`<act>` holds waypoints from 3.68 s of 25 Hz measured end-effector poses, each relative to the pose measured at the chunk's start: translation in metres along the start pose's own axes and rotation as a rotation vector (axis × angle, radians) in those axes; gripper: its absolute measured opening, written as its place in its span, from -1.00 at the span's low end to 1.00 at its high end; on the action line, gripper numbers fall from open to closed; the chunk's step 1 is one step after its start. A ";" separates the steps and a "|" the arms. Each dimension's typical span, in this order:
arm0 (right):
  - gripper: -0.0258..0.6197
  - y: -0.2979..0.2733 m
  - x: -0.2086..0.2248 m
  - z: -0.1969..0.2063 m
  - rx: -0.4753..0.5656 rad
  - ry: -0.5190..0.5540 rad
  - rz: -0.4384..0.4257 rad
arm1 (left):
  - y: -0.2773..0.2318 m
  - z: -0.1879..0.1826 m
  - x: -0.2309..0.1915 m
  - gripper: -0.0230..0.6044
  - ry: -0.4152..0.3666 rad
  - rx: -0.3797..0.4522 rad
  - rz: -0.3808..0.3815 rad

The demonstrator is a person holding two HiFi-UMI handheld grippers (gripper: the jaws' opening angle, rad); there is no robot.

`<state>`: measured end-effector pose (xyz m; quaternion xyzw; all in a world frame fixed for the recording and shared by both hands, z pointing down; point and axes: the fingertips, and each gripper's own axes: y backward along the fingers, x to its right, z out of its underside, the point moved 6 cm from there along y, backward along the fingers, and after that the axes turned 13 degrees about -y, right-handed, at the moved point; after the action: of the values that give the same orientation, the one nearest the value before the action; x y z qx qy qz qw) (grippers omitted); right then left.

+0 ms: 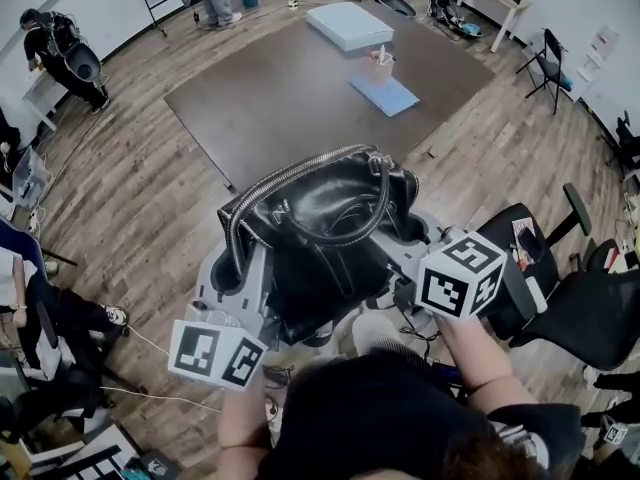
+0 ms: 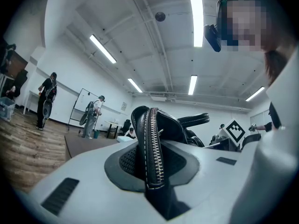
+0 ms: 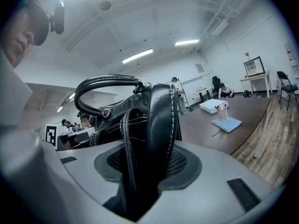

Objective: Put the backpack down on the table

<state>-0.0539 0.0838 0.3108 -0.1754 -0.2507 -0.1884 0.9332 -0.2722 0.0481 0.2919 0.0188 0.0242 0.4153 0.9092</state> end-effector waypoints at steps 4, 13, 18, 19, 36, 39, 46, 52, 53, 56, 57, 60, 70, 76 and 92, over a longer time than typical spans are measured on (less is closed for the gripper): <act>-0.35 -0.010 0.019 -0.026 0.010 0.018 -0.048 | -0.026 -0.009 0.001 -0.63 -0.024 0.016 -0.037; -0.35 -0.033 0.086 -0.102 -0.004 0.060 -0.142 | -0.115 -0.024 0.011 -0.63 -0.064 0.049 -0.117; -0.35 -0.049 0.127 -0.138 -0.012 0.092 -0.161 | -0.166 -0.022 0.014 -0.63 -0.067 0.063 -0.151; -0.35 -0.053 0.134 -0.144 -0.015 0.094 -0.165 | -0.174 -0.022 0.013 -0.63 -0.069 0.063 -0.159; -0.35 -0.158 0.197 -0.202 -0.031 0.069 -0.157 | -0.281 -0.011 -0.063 -0.63 -0.094 0.035 -0.201; -0.35 -0.183 0.201 -0.212 -0.026 0.077 -0.151 | -0.296 -0.010 -0.086 -0.63 -0.096 0.044 -0.198; -0.35 -0.234 0.215 -0.228 -0.020 0.098 -0.125 | -0.329 0.001 -0.132 -0.63 -0.084 0.050 -0.203; -0.34 -0.257 0.254 -0.244 -0.059 0.101 -0.136 | -0.369 0.017 -0.138 -0.63 -0.063 0.031 -0.238; -0.34 -0.263 0.260 -0.247 -0.066 0.101 -0.143 | -0.375 0.019 -0.139 -0.63 -0.064 0.027 -0.248; -0.34 -0.281 0.275 -0.253 -0.098 0.096 -0.172 | -0.390 0.026 -0.145 -0.63 -0.078 0.019 -0.289; -0.34 -0.287 0.280 -0.256 -0.107 0.097 -0.182 | -0.395 0.029 -0.147 -0.63 -0.084 0.018 -0.303; -0.34 -0.303 0.294 -0.265 -0.123 0.111 -0.208 | -0.411 0.036 -0.154 -0.63 -0.103 0.026 -0.339; -0.33 -0.365 0.321 -0.277 -0.145 0.130 -0.269 | -0.445 0.053 -0.190 -0.63 -0.156 0.021 -0.406; -0.33 -0.372 0.332 -0.272 -0.133 0.137 -0.266 | -0.452 0.067 -0.194 -0.63 -0.185 0.019 -0.401; -0.27 -0.382 0.346 -0.249 -0.151 0.195 -0.291 | -0.445 0.104 -0.205 -0.57 -0.149 0.004 -0.404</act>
<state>0.1562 -0.4443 0.3819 -0.1877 -0.1668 -0.3559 0.9001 -0.0645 -0.3998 0.3774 0.0458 -0.0390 0.2222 0.9732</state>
